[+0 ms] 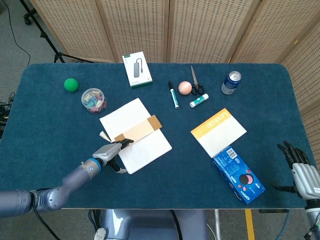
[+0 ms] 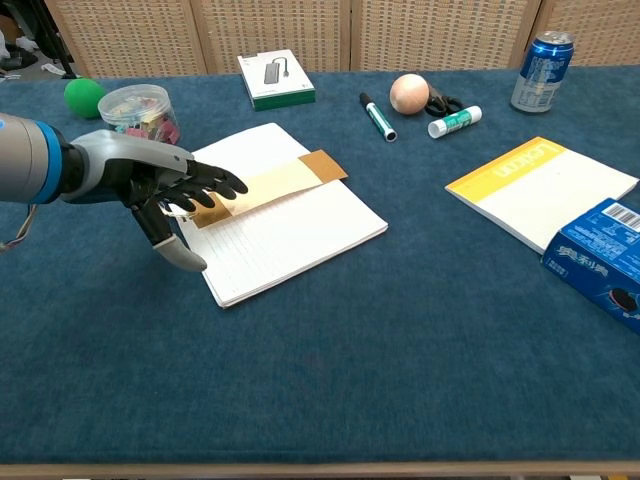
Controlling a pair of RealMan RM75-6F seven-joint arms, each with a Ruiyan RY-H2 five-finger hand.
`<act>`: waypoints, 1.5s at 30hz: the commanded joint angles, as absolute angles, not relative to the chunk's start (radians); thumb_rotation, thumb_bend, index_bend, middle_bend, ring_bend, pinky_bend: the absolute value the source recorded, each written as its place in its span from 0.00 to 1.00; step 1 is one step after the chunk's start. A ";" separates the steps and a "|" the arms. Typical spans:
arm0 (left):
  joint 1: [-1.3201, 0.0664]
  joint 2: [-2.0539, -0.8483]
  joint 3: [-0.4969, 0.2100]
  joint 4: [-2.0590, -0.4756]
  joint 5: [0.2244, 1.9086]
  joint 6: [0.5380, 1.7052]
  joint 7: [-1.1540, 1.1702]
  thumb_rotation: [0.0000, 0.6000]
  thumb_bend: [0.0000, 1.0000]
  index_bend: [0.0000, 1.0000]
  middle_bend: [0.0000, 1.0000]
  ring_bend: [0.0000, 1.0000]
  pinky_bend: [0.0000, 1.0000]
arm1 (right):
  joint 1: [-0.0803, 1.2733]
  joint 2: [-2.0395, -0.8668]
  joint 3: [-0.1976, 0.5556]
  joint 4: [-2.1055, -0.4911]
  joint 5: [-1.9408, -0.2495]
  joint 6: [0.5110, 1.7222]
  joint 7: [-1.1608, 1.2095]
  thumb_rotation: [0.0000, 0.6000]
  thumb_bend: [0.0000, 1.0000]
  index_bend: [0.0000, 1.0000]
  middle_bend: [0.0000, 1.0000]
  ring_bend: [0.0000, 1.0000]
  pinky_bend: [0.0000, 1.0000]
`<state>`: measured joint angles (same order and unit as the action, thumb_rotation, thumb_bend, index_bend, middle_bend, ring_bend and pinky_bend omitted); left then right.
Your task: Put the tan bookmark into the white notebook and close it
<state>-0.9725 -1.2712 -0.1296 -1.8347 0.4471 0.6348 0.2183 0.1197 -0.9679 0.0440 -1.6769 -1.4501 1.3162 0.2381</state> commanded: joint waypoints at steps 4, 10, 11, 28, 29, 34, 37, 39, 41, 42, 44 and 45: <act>-0.996 -1.238 -0.141 -1.858 0.435 0.657 0.189 1.00 0.22 0.00 0.00 0.00 0.00 | 0.121 -0.968 0.044 -1.677 -1.448 1.313 0.236 1.00 0.00 0.00 0.00 0.00 0.00; -1.032 -1.295 -0.159 -1.802 0.415 0.694 0.168 1.00 0.22 0.00 0.00 0.00 0.00 | 0.124 -0.970 0.041 -1.679 -1.450 1.307 0.228 1.00 0.00 0.00 0.00 0.00 0.00; -1.038 -1.311 -0.163 -1.785 0.410 0.692 0.162 1.00 0.22 0.00 0.00 0.00 0.00 | 0.124 -0.970 0.041 -1.679 -1.449 1.307 0.228 1.00 0.00 0.00 0.00 0.00 0.00; -1.125 -1.417 -0.136 -1.732 0.336 0.724 0.188 1.00 0.22 0.00 0.00 0.00 0.00 | 0.127 -0.967 0.043 -1.674 -1.446 1.302 0.245 1.00 0.00 0.00 0.00 0.00 0.00; -1.129 -1.419 -0.135 -1.731 0.328 0.727 0.191 1.00 0.22 0.00 0.00 0.00 0.00 | 0.127 -0.967 0.042 -1.673 -1.447 1.303 0.246 1.00 0.00 0.00 0.00 0.00 0.00; -1.144 -1.430 -0.126 -1.721 0.292 0.718 0.194 1.00 0.22 0.00 0.00 0.00 0.00 | 0.127 -0.964 0.042 -1.672 -1.448 1.303 0.253 1.00 0.00 0.00 0.00 0.00 0.00; -1.148 -1.437 -0.122 -1.713 0.287 0.713 0.194 1.00 0.22 0.00 0.00 0.00 0.00 | 0.127 -0.963 0.041 -1.672 -1.450 1.302 0.257 1.00 0.00 0.00 0.00 0.00 0.00; -1.148 -1.441 -0.121 -1.713 0.287 0.709 0.190 1.00 0.22 0.00 0.00 0.00 0.00 | 0.127 -0.963 0.041 -1.671 -1.450 1.304 0.258 1.00 0.00 0.00 0.00 0.00 0.00; -1.149 -1.442 -0.120 -1.714 0.289 0.707 0.189 1.00 0.22 0.00 0.00 0.00 0.00 | 0.127 -0.963 0.041 -1.671 -1.450 1.304 0.257 1.00 0.00 0.00 0.00 0.00 0.00; -1.150 -1.442 -0.118 -1.716 0.290 0.707 0.189 1.00 0.22 0.00 0.00 0.00 0.00 | 0.127 -0.963 0.041 -1.671 -1.450 1.304 0.258 1.00 0.00 0.00 0.00 0.00 0.00; -1.150 -1.444 -0.118 -1.720 0.290 0.707 0.186 1.00 0.22 0.00 0.00 0.00 0.00 | 0.127 -0.963 0.040 -1.672 -1.451 1.303 0.258 1.00 0.00 0.00 0.00 0.00 0.00; -1.150 -1.444 -0.118 -1.722 0.291 0.705 0.184 1.00 0.22 0.00 0.00 0.00 0.00 | 0.127 -0.963 0.040 -1.672 -1.452 1.303 0.259 1.00 0.00 0.00 0.00 0.00 0.00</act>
